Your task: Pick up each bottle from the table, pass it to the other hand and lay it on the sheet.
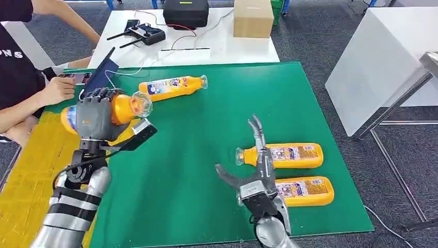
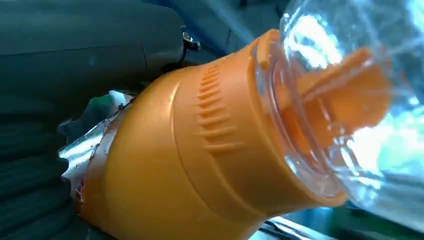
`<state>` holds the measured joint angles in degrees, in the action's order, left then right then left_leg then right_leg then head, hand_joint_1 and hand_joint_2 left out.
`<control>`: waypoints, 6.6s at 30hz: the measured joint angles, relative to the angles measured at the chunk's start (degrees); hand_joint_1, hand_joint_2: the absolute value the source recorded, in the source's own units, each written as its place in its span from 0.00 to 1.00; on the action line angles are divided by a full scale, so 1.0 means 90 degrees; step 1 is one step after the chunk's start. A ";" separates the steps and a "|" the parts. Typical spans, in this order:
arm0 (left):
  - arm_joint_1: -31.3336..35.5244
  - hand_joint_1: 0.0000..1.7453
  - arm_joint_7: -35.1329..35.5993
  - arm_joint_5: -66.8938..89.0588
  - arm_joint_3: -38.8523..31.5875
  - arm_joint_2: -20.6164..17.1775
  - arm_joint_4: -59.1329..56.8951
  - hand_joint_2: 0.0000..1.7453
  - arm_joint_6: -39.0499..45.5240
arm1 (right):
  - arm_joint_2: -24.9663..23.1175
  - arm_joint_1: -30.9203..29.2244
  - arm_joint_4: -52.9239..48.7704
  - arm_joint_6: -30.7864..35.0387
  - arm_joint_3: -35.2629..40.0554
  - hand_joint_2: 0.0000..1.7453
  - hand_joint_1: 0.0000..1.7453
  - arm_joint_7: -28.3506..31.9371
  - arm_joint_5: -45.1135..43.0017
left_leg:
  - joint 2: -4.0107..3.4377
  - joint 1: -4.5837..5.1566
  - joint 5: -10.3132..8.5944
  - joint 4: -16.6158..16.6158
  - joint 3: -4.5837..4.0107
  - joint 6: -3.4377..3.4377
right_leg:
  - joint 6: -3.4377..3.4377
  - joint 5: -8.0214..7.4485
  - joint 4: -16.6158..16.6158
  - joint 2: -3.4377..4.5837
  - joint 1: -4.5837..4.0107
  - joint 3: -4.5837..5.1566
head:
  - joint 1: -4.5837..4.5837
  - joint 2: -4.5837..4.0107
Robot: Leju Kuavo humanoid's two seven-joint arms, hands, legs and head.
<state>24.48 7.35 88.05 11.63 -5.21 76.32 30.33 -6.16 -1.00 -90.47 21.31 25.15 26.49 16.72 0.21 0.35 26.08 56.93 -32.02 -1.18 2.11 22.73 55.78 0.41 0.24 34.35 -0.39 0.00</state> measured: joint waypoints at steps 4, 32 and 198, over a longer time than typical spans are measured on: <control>0.0553 1.00 0.0853 0.0166 0.0339 -0.0501 -0.0933 1.00 -0.0504 | 0.0051 0.0161 -0.0459 -0.0070 -0.0330 1.00 0.00 0.0046 -0.0150 | -0.0002 -0.0004 -0.0002 0.0000 -0.0001 0.0003 | -0.0001 0.0001 0.0002 0.0000 -0.0003 0.0002 | -0.0002 0.0000; 0.1225 1.00 0.0908 0.0200 0.1987 -0.0920 -0.3705 1.00 -0.0858 | 0.0109 0.0196 -0.0815 -0.0231 -0.0738 1.00 0.00 0.0046 -0.0274 | -0.0001 -0.0001 -0.0002 0.0000 -0.0006 0.0003 | 0.0000 0.0001 0.0001 0.0000 0.0000 0.0001 | 0.0000 0.0000; -0.1641 0.00 -0.2599 -0.8788 0.1086 0.0863 0.0926 1.00 -0.4009 | 0.0558 -0.1693 0.1174 -0.0318 -0.1204 1.00 0.97 -0.1195 0.1263 | 0.0006 0.0016 0.0003 0.0002 0.0000 -0.0013 | 0.0007 0.0000 -0.0002 -0.0006 0.0019 -0.0007 | 0.0002 0.0000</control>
<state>9.71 -16.04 8.96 21.40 2.56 84.65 -5.75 -1.14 -16.23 -79.91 18.45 14.32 15.74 28.09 0.26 0.50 26.10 56.95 -32.02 -1.30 2.17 22.73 55.76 0.36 0.41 34.29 -0.37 0.00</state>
